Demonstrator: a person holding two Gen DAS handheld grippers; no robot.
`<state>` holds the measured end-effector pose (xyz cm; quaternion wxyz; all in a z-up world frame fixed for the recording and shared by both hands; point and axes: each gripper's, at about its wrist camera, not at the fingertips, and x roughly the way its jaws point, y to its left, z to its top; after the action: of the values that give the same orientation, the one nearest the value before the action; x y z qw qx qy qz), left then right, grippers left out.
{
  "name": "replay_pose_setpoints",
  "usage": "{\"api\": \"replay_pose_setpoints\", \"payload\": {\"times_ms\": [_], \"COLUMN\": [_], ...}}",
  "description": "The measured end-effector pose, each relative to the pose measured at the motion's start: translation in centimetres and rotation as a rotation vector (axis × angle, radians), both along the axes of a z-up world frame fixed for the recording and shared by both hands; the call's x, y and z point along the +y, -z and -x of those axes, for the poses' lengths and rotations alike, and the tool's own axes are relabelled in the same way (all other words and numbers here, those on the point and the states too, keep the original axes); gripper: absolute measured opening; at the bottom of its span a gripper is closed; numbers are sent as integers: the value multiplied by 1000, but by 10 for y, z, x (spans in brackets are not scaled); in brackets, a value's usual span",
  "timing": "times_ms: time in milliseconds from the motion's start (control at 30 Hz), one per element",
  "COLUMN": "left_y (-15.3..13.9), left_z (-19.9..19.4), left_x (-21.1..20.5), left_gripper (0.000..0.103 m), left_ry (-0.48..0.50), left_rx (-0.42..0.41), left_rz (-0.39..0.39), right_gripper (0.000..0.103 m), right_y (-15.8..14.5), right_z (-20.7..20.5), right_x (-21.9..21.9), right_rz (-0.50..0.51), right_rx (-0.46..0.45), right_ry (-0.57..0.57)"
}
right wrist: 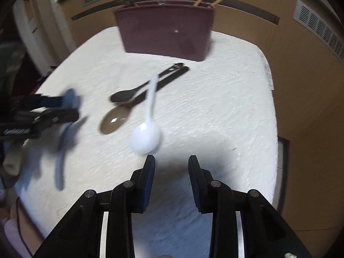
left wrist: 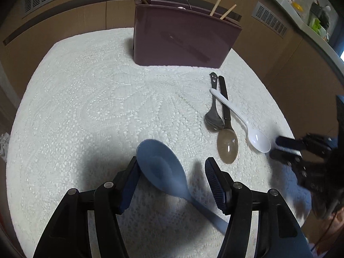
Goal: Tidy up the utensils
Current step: 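Grasp and lift the blue spoon with the left tool while the right tool grasps the white spoon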
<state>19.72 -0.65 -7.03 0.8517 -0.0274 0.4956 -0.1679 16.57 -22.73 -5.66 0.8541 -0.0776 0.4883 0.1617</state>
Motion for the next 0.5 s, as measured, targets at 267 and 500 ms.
{"api": "replay_pose_setpoints", "payload": {"times_ms": [267,500], "left_y": [0,1], "left_z": [13,24], "left_x": [12,15], "left_gripper": [69,70], "left_ry": [-46,-65], "left_rx": [-25,3], "left_rz": [-8,11], "right_gripper": [69,36], "right_y": [-9,9], "right_z": [5,-10], "right_x": [8,43], "right_rz": [-65,41], "right_rx": [-109,-149], "right_ry": [91,50]}}
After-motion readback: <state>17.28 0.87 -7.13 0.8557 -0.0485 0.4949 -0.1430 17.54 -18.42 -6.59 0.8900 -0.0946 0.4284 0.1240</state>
